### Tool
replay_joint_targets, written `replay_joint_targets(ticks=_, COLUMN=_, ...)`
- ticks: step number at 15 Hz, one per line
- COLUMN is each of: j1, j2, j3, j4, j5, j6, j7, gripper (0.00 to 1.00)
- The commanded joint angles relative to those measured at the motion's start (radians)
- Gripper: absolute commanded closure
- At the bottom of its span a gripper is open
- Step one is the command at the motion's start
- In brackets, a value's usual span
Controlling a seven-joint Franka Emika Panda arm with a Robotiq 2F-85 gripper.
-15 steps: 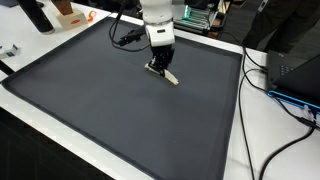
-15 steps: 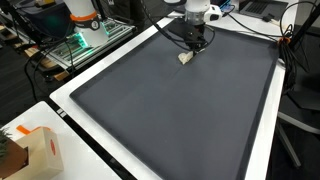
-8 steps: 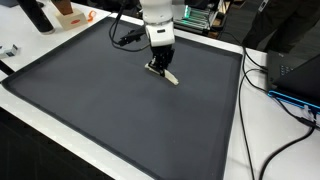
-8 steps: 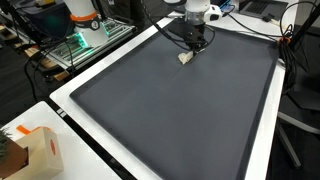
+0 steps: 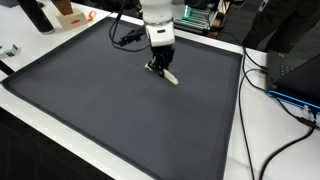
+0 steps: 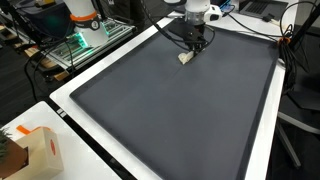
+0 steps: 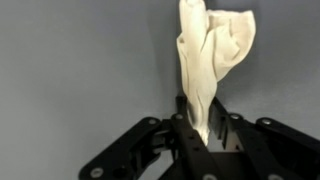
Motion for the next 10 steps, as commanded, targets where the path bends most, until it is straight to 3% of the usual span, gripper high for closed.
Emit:
replay_joint_targets(ticks=1, j1=-0.014, j2=0.002, j3=0.015, j4=-0.002, j5=-0.013, j6=-0.006, j7=0.001, gripper=0.38)
replay_joint_targets(ticks=6, j1=-0.011, j2=-0.002, j3=0.013, j4=-0.003, j5=-0.016, j6=-0.008, j7=0.007, gripper=0.01)
replay_joint_targets(ticks=10, j1=0.006, j2=-0.014, j3=-0.002, j4=-0.005, j5=-0.033, j6=-0.02, j7=0.036, gripper=0.0)
